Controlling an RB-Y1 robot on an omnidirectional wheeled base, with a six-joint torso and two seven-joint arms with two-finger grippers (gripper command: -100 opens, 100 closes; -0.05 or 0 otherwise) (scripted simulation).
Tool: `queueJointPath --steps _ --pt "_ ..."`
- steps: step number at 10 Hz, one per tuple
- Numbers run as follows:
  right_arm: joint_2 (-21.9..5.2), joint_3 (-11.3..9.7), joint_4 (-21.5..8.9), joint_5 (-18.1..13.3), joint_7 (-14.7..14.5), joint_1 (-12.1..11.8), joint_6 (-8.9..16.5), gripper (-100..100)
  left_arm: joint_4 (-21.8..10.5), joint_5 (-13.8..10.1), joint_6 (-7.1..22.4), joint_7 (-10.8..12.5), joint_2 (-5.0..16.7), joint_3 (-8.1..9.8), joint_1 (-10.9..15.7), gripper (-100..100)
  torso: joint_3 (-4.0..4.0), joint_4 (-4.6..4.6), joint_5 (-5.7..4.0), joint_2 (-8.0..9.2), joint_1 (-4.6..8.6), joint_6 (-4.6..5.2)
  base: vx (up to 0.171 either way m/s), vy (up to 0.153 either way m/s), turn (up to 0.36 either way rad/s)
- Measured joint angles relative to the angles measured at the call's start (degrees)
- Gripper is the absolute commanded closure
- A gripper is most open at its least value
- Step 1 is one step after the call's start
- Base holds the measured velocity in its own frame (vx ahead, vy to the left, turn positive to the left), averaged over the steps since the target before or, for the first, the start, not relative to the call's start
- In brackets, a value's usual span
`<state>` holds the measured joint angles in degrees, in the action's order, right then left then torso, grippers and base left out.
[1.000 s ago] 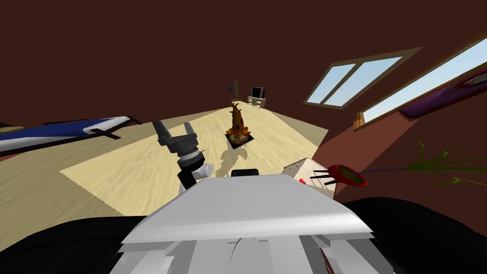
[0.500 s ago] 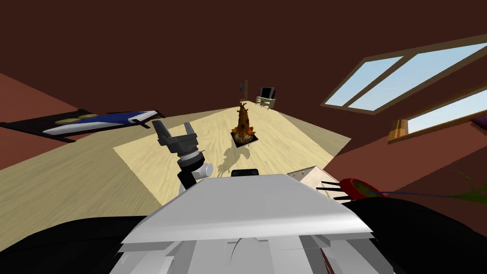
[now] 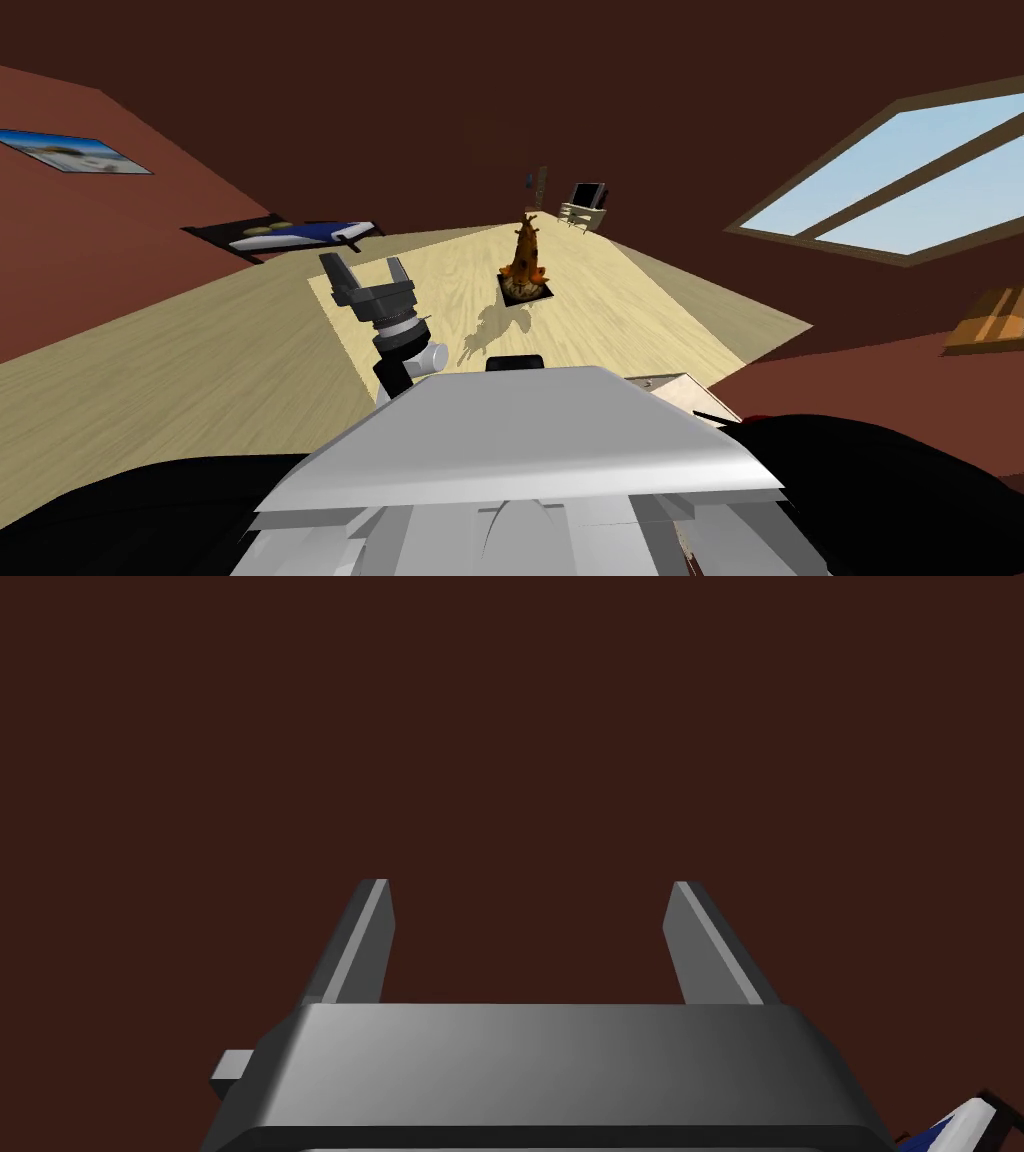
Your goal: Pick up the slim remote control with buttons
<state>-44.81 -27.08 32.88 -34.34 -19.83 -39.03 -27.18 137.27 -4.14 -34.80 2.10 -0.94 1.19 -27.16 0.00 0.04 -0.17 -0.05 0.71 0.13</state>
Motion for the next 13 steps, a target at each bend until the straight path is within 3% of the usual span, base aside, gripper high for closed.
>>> queueJointPath --steps 2,3,4,7,8,12,13 --pt "0.9 -1.4 -2.0 -0.5 0.1 2.5 0.0 -100 0.0 0.0 0.0 0.0 0.0 0.00 0.0 0 -0.03 0.00 -0.01 -0.05 -0.05 -0.01 -0.062 -0.055 0.195" --pt "1.0 -1.5 -2.1 -0.5 0.1 2.7 -0.1 0 0.0 0.0 0.0 0.0 0.0 0.00 0.0 0 -0.08 -0.04 0.03 -0.15 -0.21 0.08 -0.006 -0.008 -0.012" --pt "1.0 -1.5 -2.1 -0.5 0.1 2.7 -0.1 -100 0.0 0.0 0.0 0.0 0.0 0.00 0.0 0 -0.15 -0.06 0.06 -0.26 -0.32 0.07 -0.038 -0.034 0.062" --pt "3.9 -1.9 -3.4 -0.6 -0.1 4.8 2.3 -100 0.0 0.0 0.0 0.0 0.0 0.00 0.0 0 -0.07 -0.03 0.03 -0.12 -0.22 0.07 -0.051 -0.036 0.037" --pt "4.0 -1.9 -3.4 -0.6 -0.1 4.9 2.6 100 0.0 0.0 0.0 0.0 0.0 0.00 0.0 0 -0.12 -0.05 0.05 -0.21 -0.29 0.08 0.000 0.000 0.000" --pt "4.1 -2.0 -3.4 -0.7 -0.2 4.9 2.5 100 0.0 0.0 0.0 0.0 0.0 0.00 0.0 0 -0.18 -0.07 0.07 -0.32 -0.27 0.08 0.000 0.000 0.000" --pt "4.1 -2.0 -3.4 -0.7 -0.1 4.9 2.5 0 0.0 0.0 0.0 0.0 0.0 0.00 0.0 0 -0.18 -0.07 0.07 -0.32 -0.28 0.07 0.000 0.000 0.000"
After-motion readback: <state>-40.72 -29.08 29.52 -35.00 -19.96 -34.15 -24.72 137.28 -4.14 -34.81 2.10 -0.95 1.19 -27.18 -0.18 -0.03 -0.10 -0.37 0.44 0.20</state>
